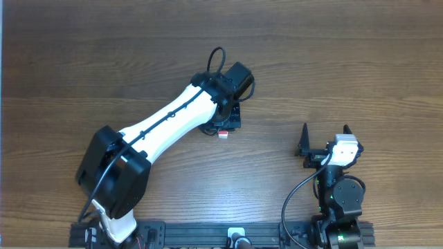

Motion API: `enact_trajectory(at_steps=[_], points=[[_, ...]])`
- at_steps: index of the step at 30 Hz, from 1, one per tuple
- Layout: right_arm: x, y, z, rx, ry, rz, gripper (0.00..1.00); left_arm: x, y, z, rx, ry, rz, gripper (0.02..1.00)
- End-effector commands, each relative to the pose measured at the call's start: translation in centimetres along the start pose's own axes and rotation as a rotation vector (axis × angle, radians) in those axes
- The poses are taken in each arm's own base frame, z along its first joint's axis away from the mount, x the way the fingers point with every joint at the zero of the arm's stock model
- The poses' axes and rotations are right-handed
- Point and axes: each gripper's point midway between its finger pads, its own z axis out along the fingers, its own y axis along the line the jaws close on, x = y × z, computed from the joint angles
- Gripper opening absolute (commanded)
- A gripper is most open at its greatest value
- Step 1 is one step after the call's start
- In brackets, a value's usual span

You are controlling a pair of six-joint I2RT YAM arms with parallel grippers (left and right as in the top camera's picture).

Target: Stack Cubes

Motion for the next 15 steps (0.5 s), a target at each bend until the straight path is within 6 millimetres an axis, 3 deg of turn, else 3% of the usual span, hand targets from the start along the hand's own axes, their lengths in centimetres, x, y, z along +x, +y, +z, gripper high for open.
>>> enact_trajectory(at_steps=[1, 15], points=[[0.09, -0.13, -0.02, 0.005, -0.002, 0.003, 0.991, -0.41, -0.21, 0.53, -0.005, 0.004, 0.008, 0.209], [0.09, -0.13, -0.02, 0.005, -0.002, 0.003, 0.991, -0.35, -0.16, 1.09, -0.013, 0.013, 0.008, 0.213]])
